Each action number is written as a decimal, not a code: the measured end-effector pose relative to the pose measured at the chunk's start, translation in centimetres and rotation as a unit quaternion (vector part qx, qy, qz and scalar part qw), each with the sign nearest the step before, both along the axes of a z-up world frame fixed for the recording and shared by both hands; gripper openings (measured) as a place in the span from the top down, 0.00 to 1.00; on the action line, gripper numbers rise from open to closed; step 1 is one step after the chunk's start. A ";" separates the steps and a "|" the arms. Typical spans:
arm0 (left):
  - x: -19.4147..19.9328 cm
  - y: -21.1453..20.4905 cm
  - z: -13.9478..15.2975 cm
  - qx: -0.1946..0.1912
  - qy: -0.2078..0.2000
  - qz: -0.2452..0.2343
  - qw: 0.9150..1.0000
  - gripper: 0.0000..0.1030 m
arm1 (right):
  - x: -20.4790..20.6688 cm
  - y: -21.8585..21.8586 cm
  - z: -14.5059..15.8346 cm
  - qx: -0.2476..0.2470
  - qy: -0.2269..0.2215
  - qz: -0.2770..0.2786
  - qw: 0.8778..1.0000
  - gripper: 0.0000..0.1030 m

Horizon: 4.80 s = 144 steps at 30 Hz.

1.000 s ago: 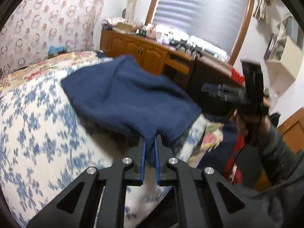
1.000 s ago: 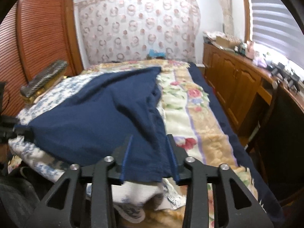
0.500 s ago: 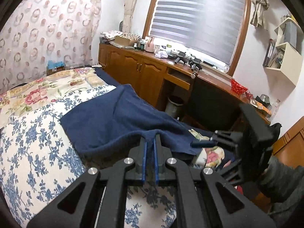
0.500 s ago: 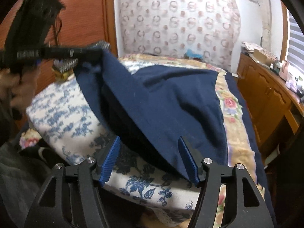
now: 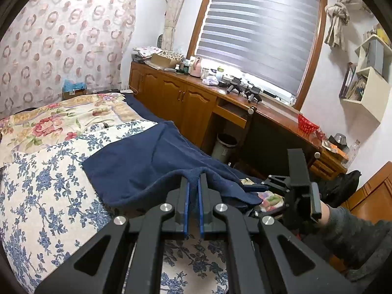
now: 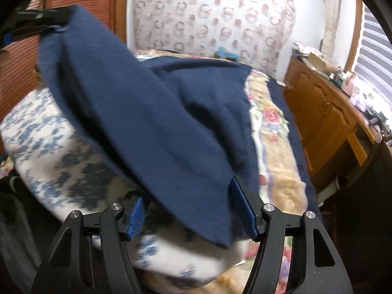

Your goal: Fold small clothes

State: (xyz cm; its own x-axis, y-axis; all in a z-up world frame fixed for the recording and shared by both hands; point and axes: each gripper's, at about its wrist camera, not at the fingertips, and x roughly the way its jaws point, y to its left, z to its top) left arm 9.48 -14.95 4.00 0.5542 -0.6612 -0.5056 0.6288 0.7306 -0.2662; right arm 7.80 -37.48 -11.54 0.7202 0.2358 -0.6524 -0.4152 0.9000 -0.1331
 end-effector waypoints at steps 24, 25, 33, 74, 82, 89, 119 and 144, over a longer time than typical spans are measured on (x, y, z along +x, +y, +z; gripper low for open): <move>14.0 6.6 -3.8 0.056 0.040 0.108 0.992 0.53 | 22.1 5.3 7.8 -0.026 -0.044 0.062 0.997 0.87; 14.4 6.8 -4.1 0.054 0.044 0.109 0.992 0.50 | 22.8 5.3 7.7 -0.021 -0.040 0.061 0.997 0.79; 17.2 5.7 -7.7 0.088 0.085 0.106 0.987 0.49 | 25.5 3.9 10.3 -0.002 -0.066 -0.006 0.998 0.58; 16.1 5.0 -4.1 -0.034 0.088 0.060 0.994 0.91 | 19.4 0.8 6.2 0.084 0.056 0.006 0.995 0.92; 12.3 10.1 0.7 -0.063 0.025 0.080 0.995 0.91 | 17.1 4.9 12.1 0.064 -0.020 0.036 0.997 0.92; 9.1 18.7 3.5 -0.062 -0.023 0.151 0.986 0.91 | 17.5 13.9 16.0 0.050 -0.062 0.111 0.991 0.92; 3.5 41.3 -4.7 -0.050 -0.017 0.407 0.912 0.91 | 24.4 54.9 14.8 -0.017 -0.095 0.315 0.944 0.92; 3.8 41.2 -8.5 0.008 0.038 0.439 0.897 0.87 | 26.1 56.7 11.0 0.033 -0.024 0.311 0.950 0.50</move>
State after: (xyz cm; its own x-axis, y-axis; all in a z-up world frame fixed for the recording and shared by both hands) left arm 13.31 26.21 -4.46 0.8217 0.0216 -0.5695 -0.2115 0.9395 -0.2695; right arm 33.85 19.20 -0.52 0.4570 0.6646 -0.5911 -0.8640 0.4896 -0.1174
